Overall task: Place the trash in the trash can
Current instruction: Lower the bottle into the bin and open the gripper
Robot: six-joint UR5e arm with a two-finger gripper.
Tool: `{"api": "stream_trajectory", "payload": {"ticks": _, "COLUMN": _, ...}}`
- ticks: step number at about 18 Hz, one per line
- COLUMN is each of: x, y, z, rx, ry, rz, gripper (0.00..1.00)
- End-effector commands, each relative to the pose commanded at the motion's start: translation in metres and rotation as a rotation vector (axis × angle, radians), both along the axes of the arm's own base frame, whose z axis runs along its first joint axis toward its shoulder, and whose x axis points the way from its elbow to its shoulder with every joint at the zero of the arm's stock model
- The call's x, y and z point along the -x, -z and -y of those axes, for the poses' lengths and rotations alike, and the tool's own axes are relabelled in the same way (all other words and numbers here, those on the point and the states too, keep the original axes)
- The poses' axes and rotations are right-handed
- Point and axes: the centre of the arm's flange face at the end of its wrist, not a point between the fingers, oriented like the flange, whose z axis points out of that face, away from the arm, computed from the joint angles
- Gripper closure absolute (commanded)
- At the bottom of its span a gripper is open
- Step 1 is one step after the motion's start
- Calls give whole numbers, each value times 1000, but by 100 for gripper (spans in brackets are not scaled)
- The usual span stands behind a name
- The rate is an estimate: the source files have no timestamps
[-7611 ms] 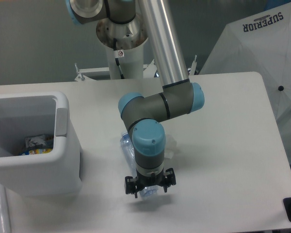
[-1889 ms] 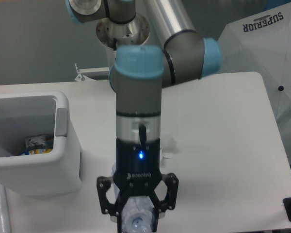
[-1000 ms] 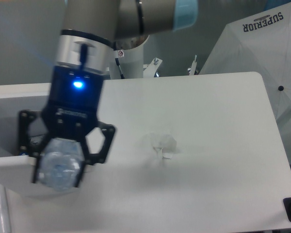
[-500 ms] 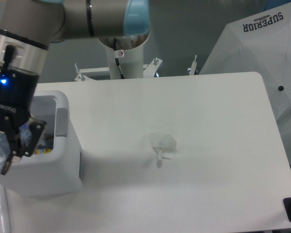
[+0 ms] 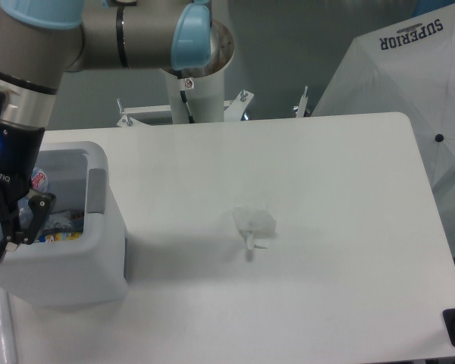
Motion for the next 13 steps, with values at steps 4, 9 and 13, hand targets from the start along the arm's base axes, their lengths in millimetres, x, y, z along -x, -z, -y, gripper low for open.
{"api": "stream_trajectory", "payload": {"ticks": 4, "x": -12, "y": 10, "z": 24, "rx": 27, "ry": 3, "rz": 10, "gripper": 16}}
{"api": "stream_trajectory", "payload": {"ticks": 9, "x": 20, "y": -3, "z": 47, "rx": 12, "ry": -70, "rz": 16, "gripper": 0}}
{"api": "stream_trajectory", "payload": {"ticks": 13, "x": 82, "y": -5, "z": 91, "rx": 18, "ry": -214, "rz": 39, "gripper": 0}}
